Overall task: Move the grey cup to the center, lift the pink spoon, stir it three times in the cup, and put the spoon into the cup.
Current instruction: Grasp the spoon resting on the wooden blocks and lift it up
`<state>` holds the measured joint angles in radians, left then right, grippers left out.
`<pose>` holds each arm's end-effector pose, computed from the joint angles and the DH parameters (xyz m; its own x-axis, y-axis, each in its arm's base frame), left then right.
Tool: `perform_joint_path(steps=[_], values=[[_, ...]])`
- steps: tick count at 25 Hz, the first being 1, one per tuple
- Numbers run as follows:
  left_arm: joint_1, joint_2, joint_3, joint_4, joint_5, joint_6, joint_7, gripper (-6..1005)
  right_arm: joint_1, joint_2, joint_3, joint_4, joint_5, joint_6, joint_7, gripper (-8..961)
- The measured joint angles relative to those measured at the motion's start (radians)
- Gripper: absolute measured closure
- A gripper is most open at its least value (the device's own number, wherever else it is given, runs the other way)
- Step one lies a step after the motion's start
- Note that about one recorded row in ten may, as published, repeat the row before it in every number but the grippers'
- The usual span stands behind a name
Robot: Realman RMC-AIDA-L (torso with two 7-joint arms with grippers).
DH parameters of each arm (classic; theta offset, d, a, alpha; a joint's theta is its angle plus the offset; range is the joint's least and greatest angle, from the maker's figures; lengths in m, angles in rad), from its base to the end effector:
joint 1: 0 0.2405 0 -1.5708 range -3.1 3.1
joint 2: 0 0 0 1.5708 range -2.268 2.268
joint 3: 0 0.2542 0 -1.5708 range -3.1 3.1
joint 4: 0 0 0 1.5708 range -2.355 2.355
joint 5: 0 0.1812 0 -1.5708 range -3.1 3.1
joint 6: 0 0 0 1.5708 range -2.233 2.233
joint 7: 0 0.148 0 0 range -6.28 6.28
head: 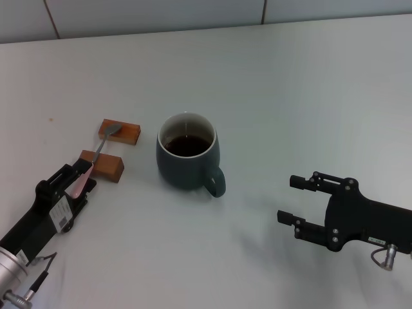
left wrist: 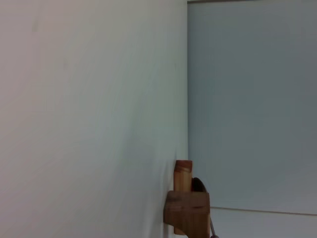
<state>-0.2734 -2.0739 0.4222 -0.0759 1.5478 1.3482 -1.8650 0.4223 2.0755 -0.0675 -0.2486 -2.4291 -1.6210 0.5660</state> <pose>-0.3275 0.2231 -0.0471 -0.6278 0.4908 0.6041 0.7415 0.1411 0.6560 0.2899 0.2311 -0.0402 0.8260 -0.0545 -0.5610 -0.2890 -0.8956 -0.3384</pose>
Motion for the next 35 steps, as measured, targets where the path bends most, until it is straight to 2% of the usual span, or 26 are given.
perform_joint_path(steps=[6, 11, 18, 21, 35], values=[[-0.001, 0.001, 0.0, 0.001, 0.0, -0.011, 0.0, 504, -0.001, 0.0, 0.0, 0.003, 0.0, 0.008, 0.0, 295], [-0.003, 0.001, 0.0, 0.003, 0.001, -0.017, 0.0, 629, -0.004, 0.001, 0.0, 0.001, -0.001, 0.009, 0.0, 296], [-0.005, 0.002, 0.0, 0.005, 0.006, -0.017, -0.002, 642, -0.003, 0.002, 0.0, 0.003, -0.001, 0.009, 0.0, 296], [-0.004, 0.003, 0.0, 0.006, 0.006, -0.017, 0.0, 699, -0.001, 0.002, 0.0, 0.003, -0.001, 0.009, 0.0, 296], [-0.015, 0.002, 0.002, 0.01, 0.008, -0.022, 0.008, 806, 0.0, 0.002, 0.0, 0.006, -0.001, 0.009, 0.0, 296]])
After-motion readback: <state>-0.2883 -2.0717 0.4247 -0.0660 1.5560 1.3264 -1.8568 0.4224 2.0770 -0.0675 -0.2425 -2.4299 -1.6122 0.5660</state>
